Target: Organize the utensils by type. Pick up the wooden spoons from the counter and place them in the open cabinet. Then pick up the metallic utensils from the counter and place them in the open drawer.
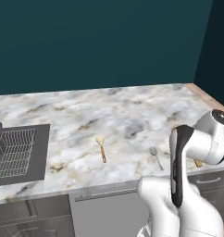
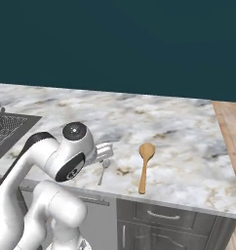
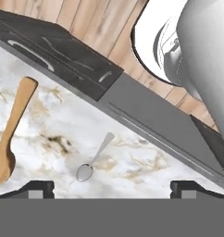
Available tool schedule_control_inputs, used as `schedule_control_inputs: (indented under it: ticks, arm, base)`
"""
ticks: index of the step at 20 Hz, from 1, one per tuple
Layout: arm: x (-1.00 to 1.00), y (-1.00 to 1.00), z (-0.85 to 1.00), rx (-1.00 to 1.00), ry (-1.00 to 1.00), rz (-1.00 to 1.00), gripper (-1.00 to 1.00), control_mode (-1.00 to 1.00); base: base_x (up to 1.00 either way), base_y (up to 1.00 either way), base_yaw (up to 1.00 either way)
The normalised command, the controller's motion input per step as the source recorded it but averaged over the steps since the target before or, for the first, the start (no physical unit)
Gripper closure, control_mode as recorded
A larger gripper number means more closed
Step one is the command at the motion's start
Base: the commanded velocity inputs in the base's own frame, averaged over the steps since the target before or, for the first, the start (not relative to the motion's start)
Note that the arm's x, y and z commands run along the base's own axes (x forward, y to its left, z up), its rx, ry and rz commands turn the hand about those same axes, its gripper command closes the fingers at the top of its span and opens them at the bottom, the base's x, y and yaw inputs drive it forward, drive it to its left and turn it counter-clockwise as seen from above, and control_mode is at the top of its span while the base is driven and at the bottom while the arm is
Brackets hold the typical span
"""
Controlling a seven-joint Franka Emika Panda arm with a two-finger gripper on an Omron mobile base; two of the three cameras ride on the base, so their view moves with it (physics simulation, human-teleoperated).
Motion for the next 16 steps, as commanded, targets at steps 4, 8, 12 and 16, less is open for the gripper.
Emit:
schedule_control_inputs:
  ticks: [4,8,12,16]
  arm:
    - [0.4,-0.01,-0.09,0.1,0.0,-0.51,-1.0,-1.0]
    - [0.69,0.0,-0.04,-0.09,0.0,-0.06,-1.0,-1.0]
    - [0.67,0.0,-0.09,-0.04,-0.02,0.03,-1.0,-1.0]
    - [0.45,0.0,-0.13,-0.09,0.0,0.17,-1.0,-1.0]
  base:
    - [0.0,0.0,0.0]
    - [0.0,0.0,0.0]
    - [0.0,0.0,0.0]
    - [0.0,0.0,0.0]
